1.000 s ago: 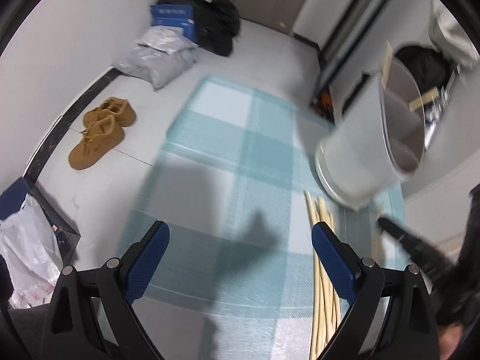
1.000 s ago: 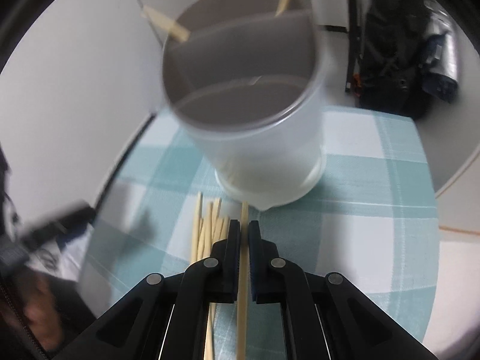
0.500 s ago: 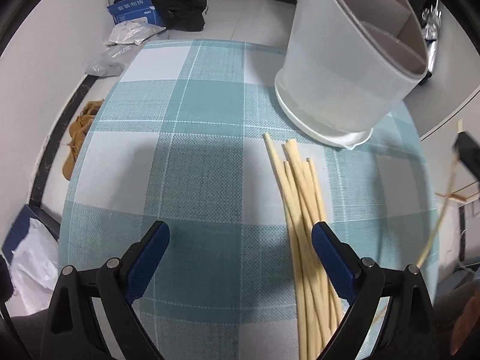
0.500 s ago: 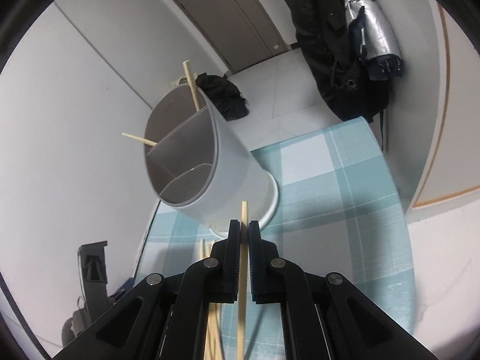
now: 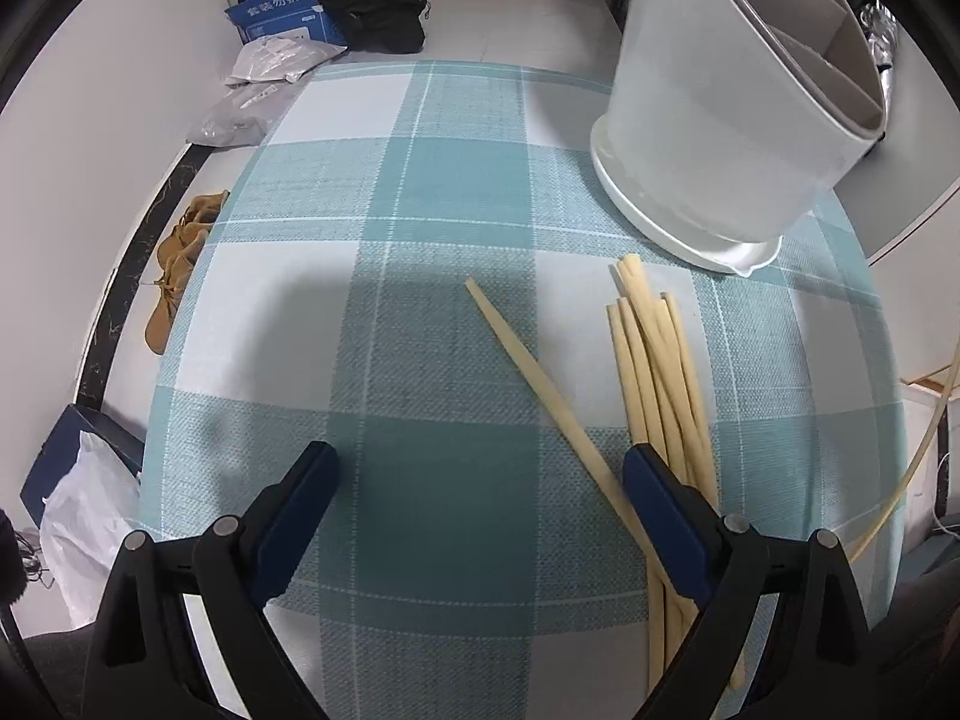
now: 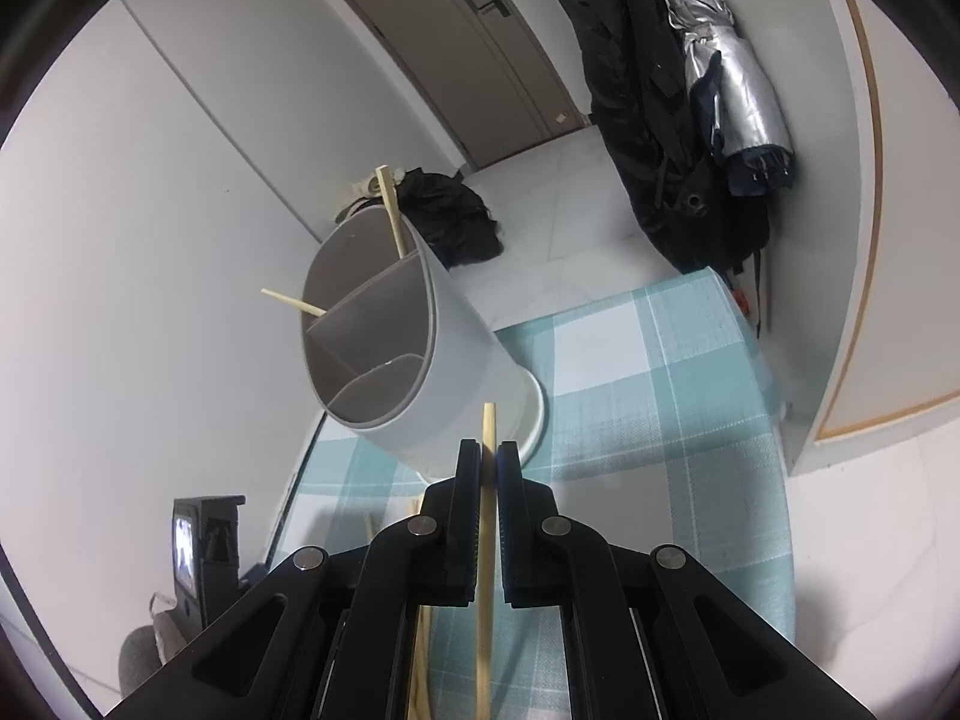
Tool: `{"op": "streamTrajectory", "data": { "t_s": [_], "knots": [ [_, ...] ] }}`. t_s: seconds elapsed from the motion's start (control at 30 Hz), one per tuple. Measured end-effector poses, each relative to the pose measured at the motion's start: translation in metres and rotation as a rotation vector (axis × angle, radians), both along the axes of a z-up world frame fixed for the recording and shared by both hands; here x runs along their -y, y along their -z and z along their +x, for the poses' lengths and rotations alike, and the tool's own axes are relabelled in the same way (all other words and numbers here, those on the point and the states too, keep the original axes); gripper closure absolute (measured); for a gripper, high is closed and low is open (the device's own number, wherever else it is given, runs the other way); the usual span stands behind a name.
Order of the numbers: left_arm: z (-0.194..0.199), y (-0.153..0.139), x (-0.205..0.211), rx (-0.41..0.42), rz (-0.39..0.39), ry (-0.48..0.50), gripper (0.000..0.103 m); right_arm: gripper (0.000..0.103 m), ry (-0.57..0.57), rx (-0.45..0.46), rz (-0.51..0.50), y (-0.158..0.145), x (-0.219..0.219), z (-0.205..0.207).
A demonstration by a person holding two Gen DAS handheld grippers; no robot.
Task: Organize utensils
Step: 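Grasp a chopstick with the right tool while the left tool grasps another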
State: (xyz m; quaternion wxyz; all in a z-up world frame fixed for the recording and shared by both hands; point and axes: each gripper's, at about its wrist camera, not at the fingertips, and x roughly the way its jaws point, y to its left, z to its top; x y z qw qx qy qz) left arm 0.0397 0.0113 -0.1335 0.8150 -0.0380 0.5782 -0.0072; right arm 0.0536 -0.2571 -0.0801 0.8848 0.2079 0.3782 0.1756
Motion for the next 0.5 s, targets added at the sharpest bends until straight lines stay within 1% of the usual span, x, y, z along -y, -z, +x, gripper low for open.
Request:
{"op": "streamTrajectory", "data": {
  "t_s": [0.1,0.27,0.33,0.37,0.43,0.5],
  "knots": [
    [0.006,-0.002,-0.008,-0.005,-0.044,-0.035,0.010,0.098,0.000,0.011,0.003,-0.003,0.001,-0.003],
    [0.026,-0.001,-0.011,-0.020,-0.073,-0.091,0.010,0.098,0.010,0.016,0.024,-0.006,0.003,-0.005],
    [0.032,0.001,-0.008,-0.034,-0.039,-0.106,0.013,0.098,0.014,0.025,0.027,-0.009,0.004,-0.005],
    [0.037,0.002,-0.004,-0.045,-0.001,-0.108,0.018,0.098,0.014,0.029,0.029,-0.010,0.004,-0.006],
    [0.042,0.003,0.004,-0.065,0.072,-0.116,0.024,0.098,0.014,0.032,0.035,-0.011,0.004,-0.006],
    [0.047,0.002,0.006,-0.085,0.063,-0.130,0.031,0.098,0.015,0.035,0.039,-0.012,0.005,-0.006]
  ]
}}
